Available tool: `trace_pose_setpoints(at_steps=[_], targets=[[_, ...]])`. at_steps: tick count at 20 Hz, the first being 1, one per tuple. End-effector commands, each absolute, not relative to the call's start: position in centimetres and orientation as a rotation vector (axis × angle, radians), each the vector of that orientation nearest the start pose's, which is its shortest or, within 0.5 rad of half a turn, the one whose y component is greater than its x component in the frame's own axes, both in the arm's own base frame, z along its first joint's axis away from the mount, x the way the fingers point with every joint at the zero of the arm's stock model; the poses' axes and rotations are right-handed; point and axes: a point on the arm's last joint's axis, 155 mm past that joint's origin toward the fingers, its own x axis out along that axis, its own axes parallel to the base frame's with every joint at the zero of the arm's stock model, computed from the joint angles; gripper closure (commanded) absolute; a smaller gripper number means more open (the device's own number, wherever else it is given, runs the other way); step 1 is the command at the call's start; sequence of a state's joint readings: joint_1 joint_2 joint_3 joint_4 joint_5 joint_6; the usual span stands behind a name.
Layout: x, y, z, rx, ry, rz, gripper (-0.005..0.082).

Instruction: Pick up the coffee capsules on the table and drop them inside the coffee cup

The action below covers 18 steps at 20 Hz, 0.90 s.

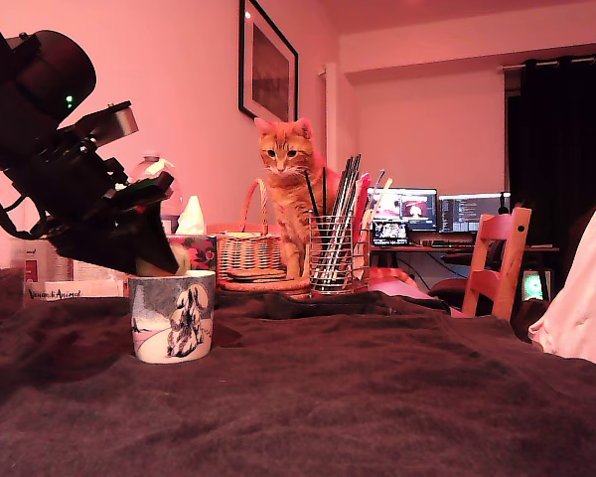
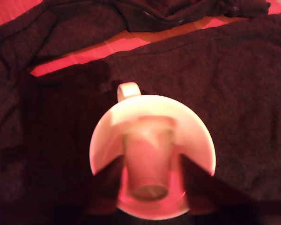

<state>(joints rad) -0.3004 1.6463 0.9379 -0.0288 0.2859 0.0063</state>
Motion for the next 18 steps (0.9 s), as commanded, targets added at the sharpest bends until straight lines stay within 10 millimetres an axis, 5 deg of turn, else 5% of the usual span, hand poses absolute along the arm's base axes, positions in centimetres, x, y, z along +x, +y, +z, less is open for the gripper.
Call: trace_pose_setpoints(at_steps=[1,5,10,18], targets=[[41.2,-18.2,9.0,0.007,0.742,-0.559,0.0334],[40.9,-18.9,9.8,-0.009,0.757,-0.599,0.0369],[40.2,-19.9,12.9,-0.032,0.709,-0.667,0.0732],[38.7,-19.8,14.7,-0.039,0.706,-0.686,0.0750]])
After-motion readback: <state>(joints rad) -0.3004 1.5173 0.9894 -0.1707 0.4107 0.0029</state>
